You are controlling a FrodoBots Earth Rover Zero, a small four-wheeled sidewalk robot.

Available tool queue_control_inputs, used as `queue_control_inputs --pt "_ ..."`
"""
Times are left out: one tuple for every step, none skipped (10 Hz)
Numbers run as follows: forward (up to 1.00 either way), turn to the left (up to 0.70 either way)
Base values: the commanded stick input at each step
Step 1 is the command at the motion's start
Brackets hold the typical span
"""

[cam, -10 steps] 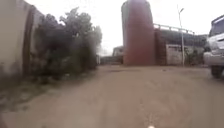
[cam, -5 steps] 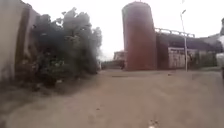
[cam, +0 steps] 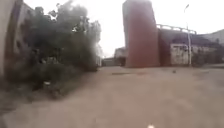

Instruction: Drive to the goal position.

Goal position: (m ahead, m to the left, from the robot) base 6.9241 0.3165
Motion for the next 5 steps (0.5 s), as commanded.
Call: queue_control_inputs --pt "0.85 0.01" --pt "0.85 0.01" --pt "0.85 0.01" --pt "0.85 0.01" --pt "0.85 0.01"
